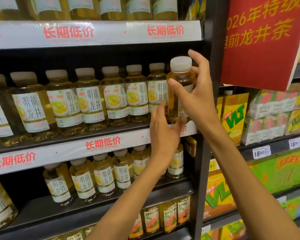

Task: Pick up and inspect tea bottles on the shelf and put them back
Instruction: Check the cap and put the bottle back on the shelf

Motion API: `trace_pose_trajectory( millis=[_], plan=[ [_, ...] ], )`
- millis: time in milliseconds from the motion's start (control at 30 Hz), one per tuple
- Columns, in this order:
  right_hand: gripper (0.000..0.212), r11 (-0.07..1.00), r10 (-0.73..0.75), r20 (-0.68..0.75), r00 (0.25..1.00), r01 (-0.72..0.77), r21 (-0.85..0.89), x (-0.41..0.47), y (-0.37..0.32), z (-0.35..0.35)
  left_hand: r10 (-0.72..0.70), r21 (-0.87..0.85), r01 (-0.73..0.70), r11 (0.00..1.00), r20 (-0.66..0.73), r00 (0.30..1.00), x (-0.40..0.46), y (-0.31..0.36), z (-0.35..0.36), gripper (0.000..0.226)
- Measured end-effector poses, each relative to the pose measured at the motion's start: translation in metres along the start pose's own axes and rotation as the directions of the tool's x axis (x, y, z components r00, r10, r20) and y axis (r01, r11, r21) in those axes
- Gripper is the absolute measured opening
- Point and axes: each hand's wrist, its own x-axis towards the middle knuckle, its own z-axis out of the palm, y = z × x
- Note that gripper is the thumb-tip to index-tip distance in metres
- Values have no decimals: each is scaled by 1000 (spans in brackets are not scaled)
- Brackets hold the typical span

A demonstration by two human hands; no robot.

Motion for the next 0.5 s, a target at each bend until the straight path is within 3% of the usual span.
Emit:
trace_pose_trajectory(
  millis=[200,500],
  plan=[
    [58,999,20,-19,1000,-21,-46,9,15,3,71,280,-34,959,-124,990,-2,-2,14,58],
    [55,988,-35,-33,999,30,-149,24,29,11,151,441,-53,896,-189,970,-2,-2,26,63]
  ],
)
